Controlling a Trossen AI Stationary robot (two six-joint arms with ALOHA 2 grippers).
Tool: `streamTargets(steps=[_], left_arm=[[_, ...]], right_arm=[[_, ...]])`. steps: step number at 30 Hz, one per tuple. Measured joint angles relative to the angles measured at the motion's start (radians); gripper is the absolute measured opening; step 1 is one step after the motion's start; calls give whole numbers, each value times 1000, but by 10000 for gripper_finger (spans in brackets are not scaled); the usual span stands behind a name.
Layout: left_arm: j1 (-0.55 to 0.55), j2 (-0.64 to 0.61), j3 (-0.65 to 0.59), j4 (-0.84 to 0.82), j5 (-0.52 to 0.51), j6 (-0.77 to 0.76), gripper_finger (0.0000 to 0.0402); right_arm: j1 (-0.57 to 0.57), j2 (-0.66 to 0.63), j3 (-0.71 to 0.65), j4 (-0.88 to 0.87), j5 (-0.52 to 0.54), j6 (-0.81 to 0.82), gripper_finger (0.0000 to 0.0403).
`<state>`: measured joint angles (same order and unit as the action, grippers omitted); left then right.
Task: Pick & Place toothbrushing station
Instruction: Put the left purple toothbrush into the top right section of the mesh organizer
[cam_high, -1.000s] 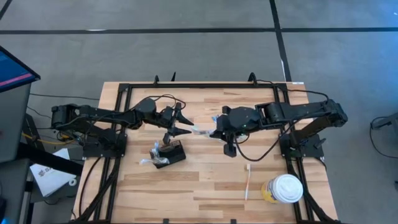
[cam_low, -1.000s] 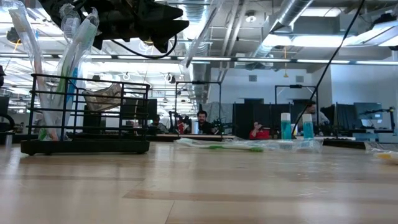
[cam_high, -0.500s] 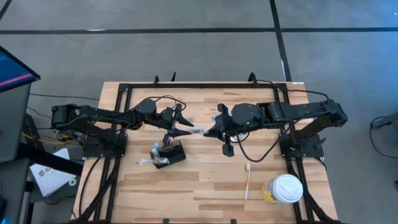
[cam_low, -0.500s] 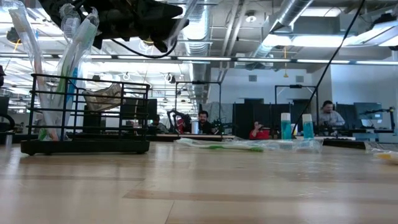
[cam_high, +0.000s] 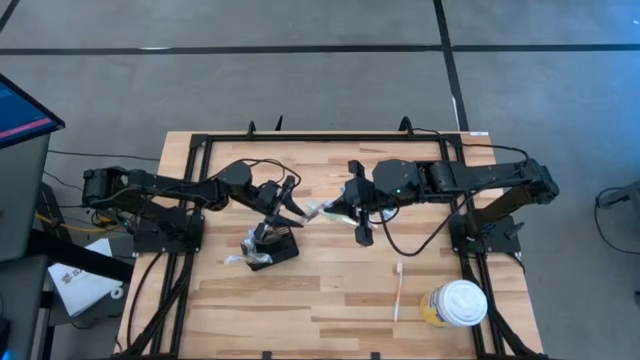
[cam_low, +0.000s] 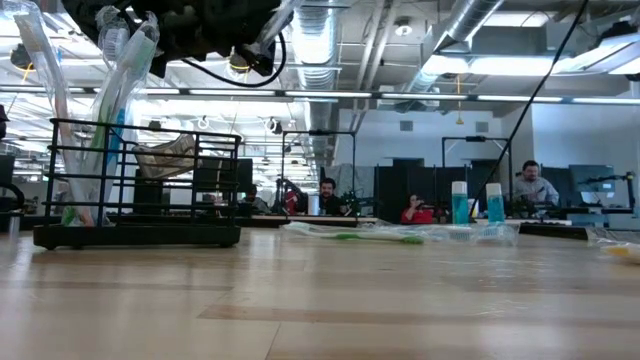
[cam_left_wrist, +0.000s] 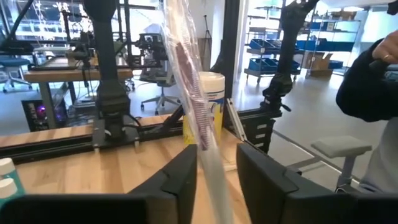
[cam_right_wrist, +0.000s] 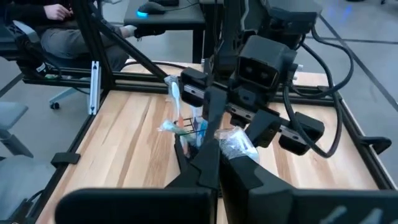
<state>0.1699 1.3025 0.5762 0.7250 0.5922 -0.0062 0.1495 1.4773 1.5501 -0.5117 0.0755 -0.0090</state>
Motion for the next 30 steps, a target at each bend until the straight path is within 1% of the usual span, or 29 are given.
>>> streamTargets(steps=[6, 11, 14, 20, 23, 26, 30], left_arm=[[0, 0, 0, 0, 0, 2, 59], [2, 0, 0, -12, -9, 6, 12], [0, 0, 0, -19, -4, 6, 11], [0, 0, 1, -19, -54, 6, 5], [0, 0, 1, -19, -61, 8, 5], [0, 0, 1, -19, -63, 7, 4], [-1, 0, 1, -6, -69, 7, 4]], right_arm=[[0, 0, 0, 32, 0, -8, 0], [1, 0, 0, 30, -4, -25, 0], [1, 0, 0, 32, -4, -25, 0], [1, 0, 0, 48, -2, -29, 0], [1, 0, 0, 50, -1, -37, 2], [11, 0, 0, 51, 0, -66, 15], [29, 0, 0, 53, 0, -104, 53]])
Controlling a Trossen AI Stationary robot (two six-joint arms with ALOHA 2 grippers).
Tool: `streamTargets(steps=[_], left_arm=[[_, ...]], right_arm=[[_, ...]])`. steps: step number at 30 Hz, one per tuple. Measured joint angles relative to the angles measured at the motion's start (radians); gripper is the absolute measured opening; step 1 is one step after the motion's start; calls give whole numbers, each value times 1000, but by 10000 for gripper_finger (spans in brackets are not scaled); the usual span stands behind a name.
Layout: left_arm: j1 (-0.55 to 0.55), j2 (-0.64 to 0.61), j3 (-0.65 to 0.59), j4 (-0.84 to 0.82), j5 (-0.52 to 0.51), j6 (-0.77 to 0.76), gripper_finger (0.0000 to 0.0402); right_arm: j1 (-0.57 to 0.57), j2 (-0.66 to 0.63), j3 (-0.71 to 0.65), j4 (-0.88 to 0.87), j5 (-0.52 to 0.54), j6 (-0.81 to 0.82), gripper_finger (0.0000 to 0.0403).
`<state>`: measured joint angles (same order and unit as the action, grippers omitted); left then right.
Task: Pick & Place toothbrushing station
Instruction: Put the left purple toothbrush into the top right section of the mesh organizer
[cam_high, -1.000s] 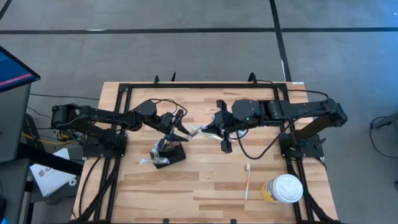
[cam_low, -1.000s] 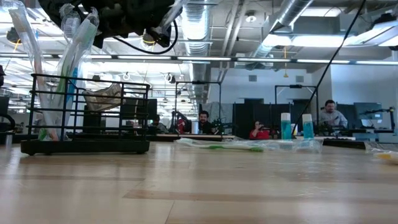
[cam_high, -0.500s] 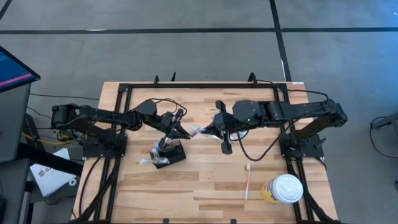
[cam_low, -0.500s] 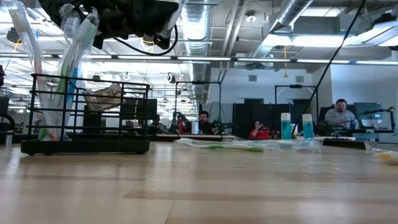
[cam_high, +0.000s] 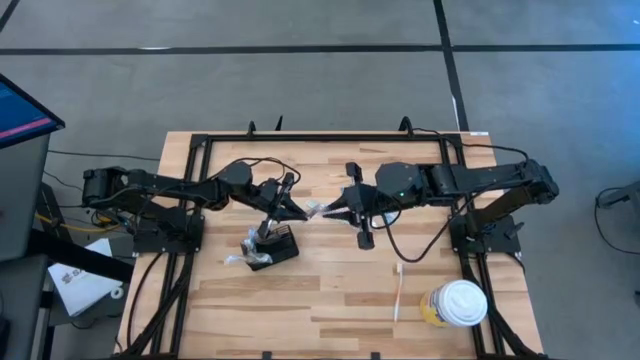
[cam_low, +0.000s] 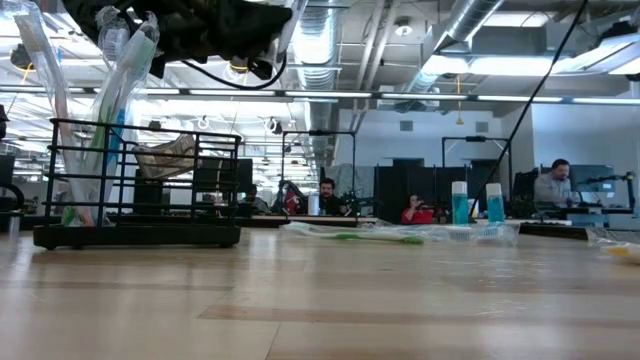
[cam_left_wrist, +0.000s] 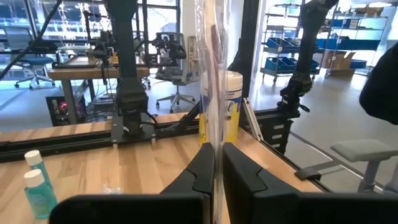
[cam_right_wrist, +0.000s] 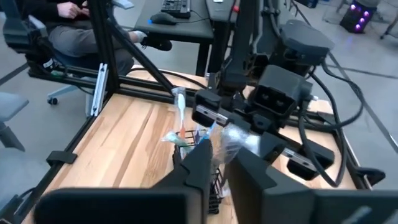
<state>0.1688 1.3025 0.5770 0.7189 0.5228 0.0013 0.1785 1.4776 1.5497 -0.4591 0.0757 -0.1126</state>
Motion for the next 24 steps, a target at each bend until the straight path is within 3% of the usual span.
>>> streamTargets(steps=[10, 18, 24], left_arm=[[0, -25, -1, 23, -3, -7, 4], [-29, -118, -1, 30, -4, -5, 1], [-41, -140, -1, 25, -7, -5, 2]], right_arm=[[10, -9, 67, -101, 4, 0, 125], [3, -4, 65, -127, 4, 7, 126], [4, 29, 63, -22, 4, -58, 122]])
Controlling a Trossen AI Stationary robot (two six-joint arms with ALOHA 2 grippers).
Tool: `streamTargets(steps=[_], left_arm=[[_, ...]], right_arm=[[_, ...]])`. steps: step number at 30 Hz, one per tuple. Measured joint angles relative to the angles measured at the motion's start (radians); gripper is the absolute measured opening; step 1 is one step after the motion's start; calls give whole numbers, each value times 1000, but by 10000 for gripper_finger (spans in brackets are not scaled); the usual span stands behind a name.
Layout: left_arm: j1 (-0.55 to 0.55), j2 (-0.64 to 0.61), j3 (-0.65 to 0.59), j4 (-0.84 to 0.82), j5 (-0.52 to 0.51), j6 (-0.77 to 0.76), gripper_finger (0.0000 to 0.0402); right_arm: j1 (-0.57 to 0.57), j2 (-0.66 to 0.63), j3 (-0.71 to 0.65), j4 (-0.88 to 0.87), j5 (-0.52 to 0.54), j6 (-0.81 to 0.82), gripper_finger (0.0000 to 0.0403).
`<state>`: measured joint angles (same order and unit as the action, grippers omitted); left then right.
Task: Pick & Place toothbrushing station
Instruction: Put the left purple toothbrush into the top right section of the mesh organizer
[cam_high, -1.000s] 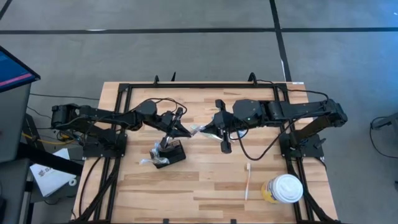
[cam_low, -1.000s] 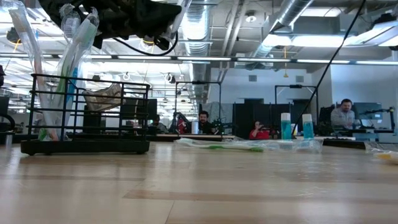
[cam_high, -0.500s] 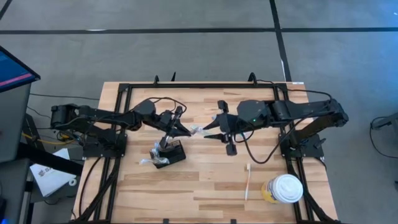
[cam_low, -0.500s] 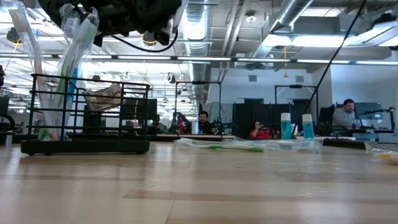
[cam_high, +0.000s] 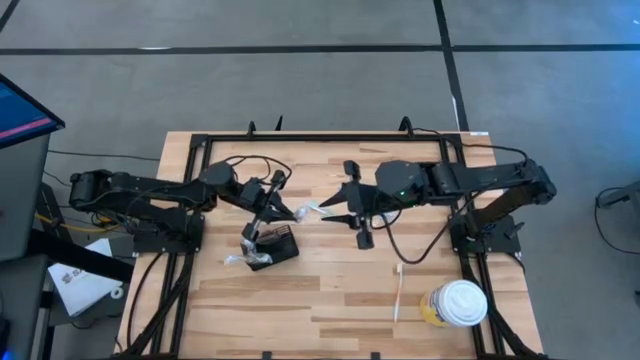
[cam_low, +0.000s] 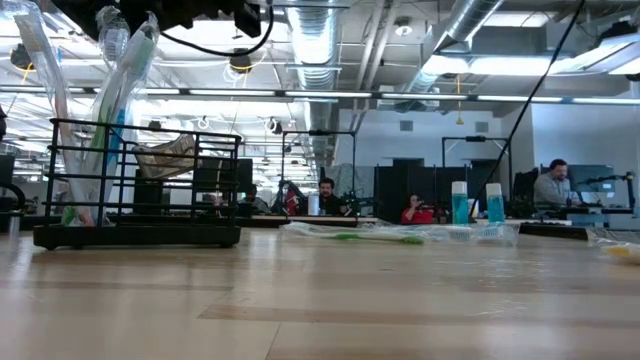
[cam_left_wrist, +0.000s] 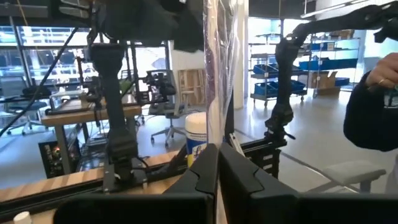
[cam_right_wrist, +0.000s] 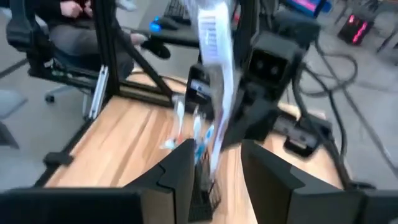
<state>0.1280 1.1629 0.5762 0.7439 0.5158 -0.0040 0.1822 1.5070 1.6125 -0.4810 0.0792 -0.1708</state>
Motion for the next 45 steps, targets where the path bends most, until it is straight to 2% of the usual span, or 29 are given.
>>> streamTargets(steps=[12, 20, 25, 30, 45], left_arm=[[0, 1, 0, -2, -10, 5, 1], [0, 1, 0, -2, -17, 8, 1], [0, 1, 0, -1, -19, 8, 0], [0, 1, 0, -1, -20, 8, 0], [0, -10, 0, -6, -16, -15, 10]], right_arm=[[-17, 81, 0, 148, -2, -89, 123], [-27, 102, -1, 204, -4, -94, 118], [-27, 101, -1, 215, -5, -99, 85], [-27, 102, -1, 216, -7, -106, 13], [-26, 102, -1, 197, -4, -101, 5]])
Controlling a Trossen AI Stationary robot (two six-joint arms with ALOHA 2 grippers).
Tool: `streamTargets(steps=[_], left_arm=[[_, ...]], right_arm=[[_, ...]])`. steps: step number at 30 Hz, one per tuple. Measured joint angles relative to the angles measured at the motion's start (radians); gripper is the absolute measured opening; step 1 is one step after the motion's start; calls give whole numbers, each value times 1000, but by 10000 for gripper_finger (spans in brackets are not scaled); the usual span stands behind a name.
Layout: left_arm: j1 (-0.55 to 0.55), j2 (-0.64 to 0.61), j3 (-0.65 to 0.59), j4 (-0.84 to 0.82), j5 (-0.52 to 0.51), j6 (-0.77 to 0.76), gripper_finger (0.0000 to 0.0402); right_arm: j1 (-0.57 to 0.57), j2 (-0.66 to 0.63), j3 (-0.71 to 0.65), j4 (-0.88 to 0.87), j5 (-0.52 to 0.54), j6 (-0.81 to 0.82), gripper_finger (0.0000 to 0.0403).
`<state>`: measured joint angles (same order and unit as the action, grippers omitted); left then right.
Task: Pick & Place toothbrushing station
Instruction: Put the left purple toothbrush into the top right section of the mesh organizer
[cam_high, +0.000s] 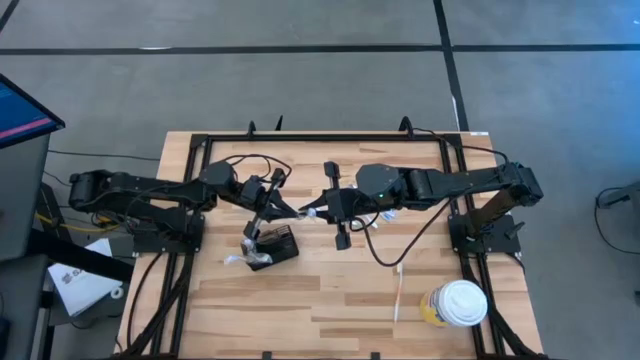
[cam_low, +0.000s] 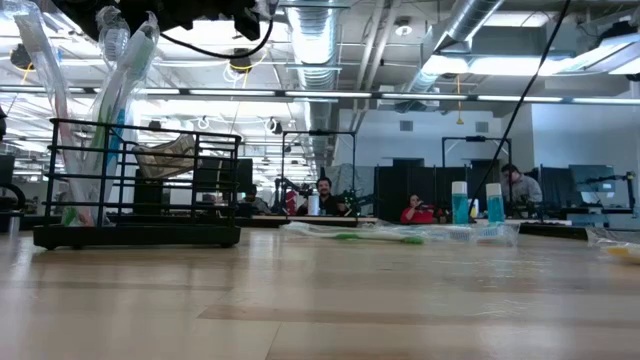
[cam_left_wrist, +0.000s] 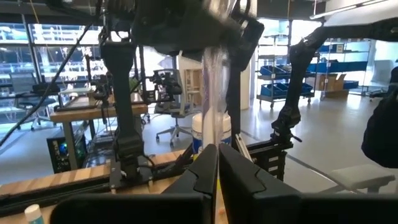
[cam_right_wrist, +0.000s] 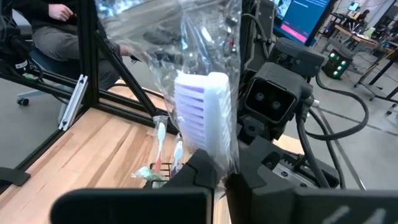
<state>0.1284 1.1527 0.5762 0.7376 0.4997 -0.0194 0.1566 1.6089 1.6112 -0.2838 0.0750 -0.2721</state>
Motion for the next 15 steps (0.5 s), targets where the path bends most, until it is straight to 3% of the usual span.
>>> streamTargets(steps=[6, 15], left_arm=[[2, -77, 1, -39, 31, -20, 30], [3, -265, 0, -350, 14, -12, 15]], right_arm=[[-3, 0, 0, -18, 0, 3, 5], [-20, -1, -63, 29, -27, 33, 5]])
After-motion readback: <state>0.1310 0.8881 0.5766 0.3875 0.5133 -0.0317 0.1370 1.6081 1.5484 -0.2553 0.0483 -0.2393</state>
